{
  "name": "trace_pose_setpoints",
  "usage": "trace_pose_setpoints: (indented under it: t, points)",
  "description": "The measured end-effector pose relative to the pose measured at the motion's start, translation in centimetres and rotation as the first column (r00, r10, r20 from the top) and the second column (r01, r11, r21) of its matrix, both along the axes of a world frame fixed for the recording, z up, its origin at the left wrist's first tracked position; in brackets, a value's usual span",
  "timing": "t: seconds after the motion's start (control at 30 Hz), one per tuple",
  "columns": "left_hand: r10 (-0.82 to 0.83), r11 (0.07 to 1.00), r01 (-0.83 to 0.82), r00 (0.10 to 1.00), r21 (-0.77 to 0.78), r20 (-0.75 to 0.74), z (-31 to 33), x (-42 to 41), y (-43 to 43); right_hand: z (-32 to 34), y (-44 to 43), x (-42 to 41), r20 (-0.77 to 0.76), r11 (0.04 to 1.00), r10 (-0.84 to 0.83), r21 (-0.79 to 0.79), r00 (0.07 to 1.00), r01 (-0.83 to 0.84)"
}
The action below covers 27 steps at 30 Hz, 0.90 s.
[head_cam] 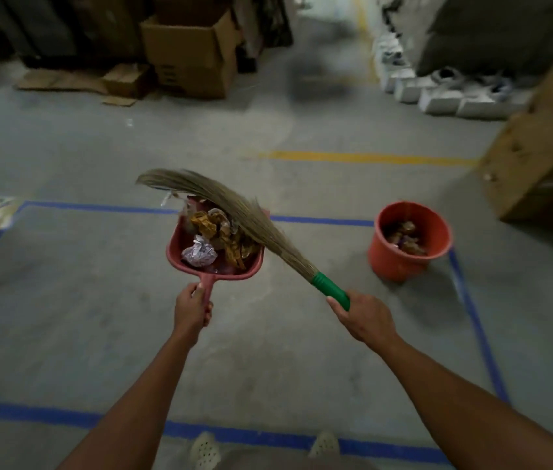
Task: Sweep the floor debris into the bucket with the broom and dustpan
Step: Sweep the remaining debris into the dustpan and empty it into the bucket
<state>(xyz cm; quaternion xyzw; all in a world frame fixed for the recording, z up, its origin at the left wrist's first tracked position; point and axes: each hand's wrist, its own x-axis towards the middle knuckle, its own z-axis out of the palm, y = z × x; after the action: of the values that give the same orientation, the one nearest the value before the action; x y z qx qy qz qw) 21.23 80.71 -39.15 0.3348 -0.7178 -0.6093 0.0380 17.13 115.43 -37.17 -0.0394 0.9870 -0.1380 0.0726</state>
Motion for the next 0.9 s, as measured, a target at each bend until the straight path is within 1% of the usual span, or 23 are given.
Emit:
trace_pose_setpoints:
  t: [0.13,0.23,0.53,0.73,0.9]
  points:
    - [-0.115,0.993,0.115,0.993,0.024,-0.015,0.9,-5.3,8.4,0.5,8.5,-1.1,0.033,0.995,-0.100,-0.025,0.994,0.101]
    - [-0.212,0.977,0.213,0.977,0.033,-0.010,1.6,-8.6,14.0,0.6,13.8,-1.3,0.017,0.981,-0.193,-0.012,0.981,0.193]
    - [-0.460,0.888,0.459,0.887,0.031,0.041,0.9,-18.8,27.6,-0.6,25.2,-3.8,0.028,0.891,-0.454,0.017,0.891,0.454]
    - [-0.566,0.824,0.566,0.821,0.027,0.080,-1.2,-28.0,35.4,-2.3,31.4,-9.2,0.049,0.833,-0.552,0.000,0.832,0.553]
    - [-0.645,0.761,0.648,0.752,0.024,0.140,-2.5,-37.0,41.2,-3.5,35.8,-14.8,0.116,0.778,-0.623,-0.014,0.774,0.628]
